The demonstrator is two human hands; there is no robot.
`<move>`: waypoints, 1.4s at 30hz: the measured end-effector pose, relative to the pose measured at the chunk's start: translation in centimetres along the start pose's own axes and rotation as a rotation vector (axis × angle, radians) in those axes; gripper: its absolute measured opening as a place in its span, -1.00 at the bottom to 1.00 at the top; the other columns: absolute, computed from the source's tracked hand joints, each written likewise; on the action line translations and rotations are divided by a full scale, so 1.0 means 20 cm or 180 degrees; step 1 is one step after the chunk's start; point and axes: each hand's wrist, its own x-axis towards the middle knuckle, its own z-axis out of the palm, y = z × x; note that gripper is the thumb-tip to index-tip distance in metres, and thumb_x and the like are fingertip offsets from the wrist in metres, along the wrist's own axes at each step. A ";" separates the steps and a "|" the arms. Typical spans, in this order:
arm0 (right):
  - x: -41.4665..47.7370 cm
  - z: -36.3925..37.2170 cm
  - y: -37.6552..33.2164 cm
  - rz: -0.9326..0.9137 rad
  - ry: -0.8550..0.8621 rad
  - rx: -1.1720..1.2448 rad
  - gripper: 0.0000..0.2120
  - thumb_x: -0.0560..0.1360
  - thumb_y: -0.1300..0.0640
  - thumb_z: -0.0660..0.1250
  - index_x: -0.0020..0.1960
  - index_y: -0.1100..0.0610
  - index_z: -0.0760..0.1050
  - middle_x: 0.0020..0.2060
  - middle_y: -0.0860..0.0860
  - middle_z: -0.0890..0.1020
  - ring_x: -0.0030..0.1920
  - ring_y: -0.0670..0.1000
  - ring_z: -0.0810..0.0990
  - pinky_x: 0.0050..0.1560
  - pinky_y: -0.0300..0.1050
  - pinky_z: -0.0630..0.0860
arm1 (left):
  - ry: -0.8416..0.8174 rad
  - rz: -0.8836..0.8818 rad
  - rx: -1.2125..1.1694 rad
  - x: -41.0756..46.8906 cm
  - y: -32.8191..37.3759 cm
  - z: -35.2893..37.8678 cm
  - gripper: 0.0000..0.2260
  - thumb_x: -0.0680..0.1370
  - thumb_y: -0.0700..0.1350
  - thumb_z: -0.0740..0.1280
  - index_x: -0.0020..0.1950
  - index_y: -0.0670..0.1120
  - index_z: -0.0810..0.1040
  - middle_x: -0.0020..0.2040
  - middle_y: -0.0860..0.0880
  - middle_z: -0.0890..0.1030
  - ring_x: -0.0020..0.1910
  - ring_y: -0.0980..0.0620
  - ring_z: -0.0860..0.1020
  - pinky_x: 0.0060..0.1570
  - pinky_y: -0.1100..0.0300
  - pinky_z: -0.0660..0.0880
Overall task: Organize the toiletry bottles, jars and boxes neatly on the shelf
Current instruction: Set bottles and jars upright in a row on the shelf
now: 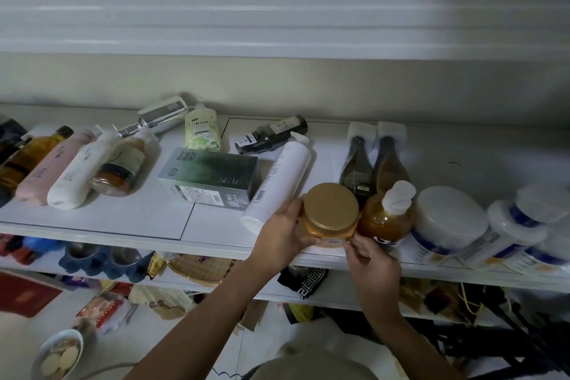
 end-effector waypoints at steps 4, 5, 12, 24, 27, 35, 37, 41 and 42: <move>-0.02 -0.01 -0.02 0.0079 -0.0071 0.0009 -0.87 0.45 0.16 0.42 -0.26 0.15 0.58 -0.40 -0.04 0.63 -0.39 -0.10 0.59 -0.34 -0.23 0.52 | -0.0143 0.0276 0.0246 0.00 -0.03 -0.06 -0.28 0.38 -0.09 0.51 0.47 -0.08 0.26 0.35 -0.07 0.41 0.31 -0.04 0.39 0.30 0.19 0.34; -0.03 0.00 -0.02 0.0180 -0.0152 0.0054 -0.80 0.47 0.13 0.39 -0.32 0.14 0.55 -0.46 -0.05 0.59 -0.43 -0.09 0.55 -0.36 -0.21 0.48 | -0.0055 0.0394 0.0206 -0.01 -0.05 -0.08 -0.33 0.39 -0.13 0.50 0.45 -0.09 0.32 0.33 -0.07 0.43 0.30 -0.05 0.40 0.29 0.23 0.32; -0.07 0.22 -0.30 0.0968 -0.1049 0.1071 -0.89 0.52 0.14 0.31 0.00 0.05 0.60 -0.13 -0.14 0.64 -0.11 -0.18 0.58 -0.04 -0.29 0.50 | 0.0856 -0.0499 -0.0117 -0.07 -0.32 -0.28 -0.80 0.56 -0.07 0.31 0.12 -0.12 0.60 0.02 -0.06 0.62 -0.01 -0.04 0.58 -0.07 0.19 0.46; 0.10 0.57 -0.66 0.2505 -0.0564 0.1872 -0.56 0.38 -0.04 0.47 0.16 0.14 0.50 -0.02 0.00 0.62 -0.14 -0.16 0.57 -0.36 -0.43 0.40 | -0.0973 -0.1308 -0.2005 0.04 -0.51 -0.39 -0.72 0.59 0.06 0.23 -0.14 -0.09 0.59 -0.17 -0.07 0.59 -0.12 -0.02 0.54 0.05 0.13 0.50; 0.12 0.58 -0.65 0.2684 -0.0496 0.1769 -0.44 0.36 -0.03 0.49 0.25 0.22 0.47 0.10 0.06 0.59 -0.05 -0.01 0.54 -0.28 -0.34 0.39 | -0.1055 -0.1321 -0.2213 0.06 -0.50 -0.39 -0.78 0.59 0.00 0.25 -0.08 -0.11 0.58 -0.14 -0.06 0.58 -0.06 -0.02 0.54 0.03 0.15 0.50; 0.11 0.56 -0.60 0.3019 -0.0426 0.2271 -0.43 0.29 0.05 0.54 0.22 0.24 0.50 0.06 0.11 0.64 0.06 0.11 0.61 0.19 0.06 0.52 | -0.1138 -0.1167 -0.2311 0.06 -0.50 -0.37 -0.79 0.56 -0.05 0.31 0.05 -0.15 0.62 -0.06 -0.06 0.64 -0.06 0.04 0.58 0.06 0.13 0.53; 0.10 0.55 -0.59 0.3001 -0.0503 0.2425 -0.50 0.29 0.09 0.53 0.17 0.25 0.54 -0.01 0.12 0.67 0.01 0.11 0.64 0.13 0.06 0.55 | -0.1172 -0.1088 -0.2292 0.05 -0.52 -0.36 -0.81 0.56 -0.07 0.33 0.07 -0.14 0.63 -0.08 -0.04 0.66 -0.06 0.05 0.59 0.05 0.14 0.53; 0.07 0.52 -0.57 0.2744 -0.0791 0.2544 -0.64 0.36 0.15 0.47 0.13 0.22 0.57 -0.07 0.10 0.70 -0.02 0.11 0.67 0.02 -0.01 0.57 | -0.1133 -0.0916 -0.2405 0.01 -0.53 -0.36 -0.89 0.54 -0.13 0.35 0.03 -0.08 0.63 -0.10 0.03 0.66 -0.11 0.16 0.60 -0.11 0.37 0.46; 0.06 0.52 -0.57 0.2662 -0.0827 0.2569 -0.64 0.36 0.14 0.46 0.13 0.20 0.57 -0.07 0.09 0.70 -0.01 0.11 0.67 0.02 -0.02 0.57 | -0.1145 -0.0869 -0.2431 0.00 -0.53 -0.36 -0.90 0.54 -0.15 0.35 0.02 -0.05 0.62 -0.07 0.04 0.66 -0.08 0.15 0.60 -0.09 0.37 0.47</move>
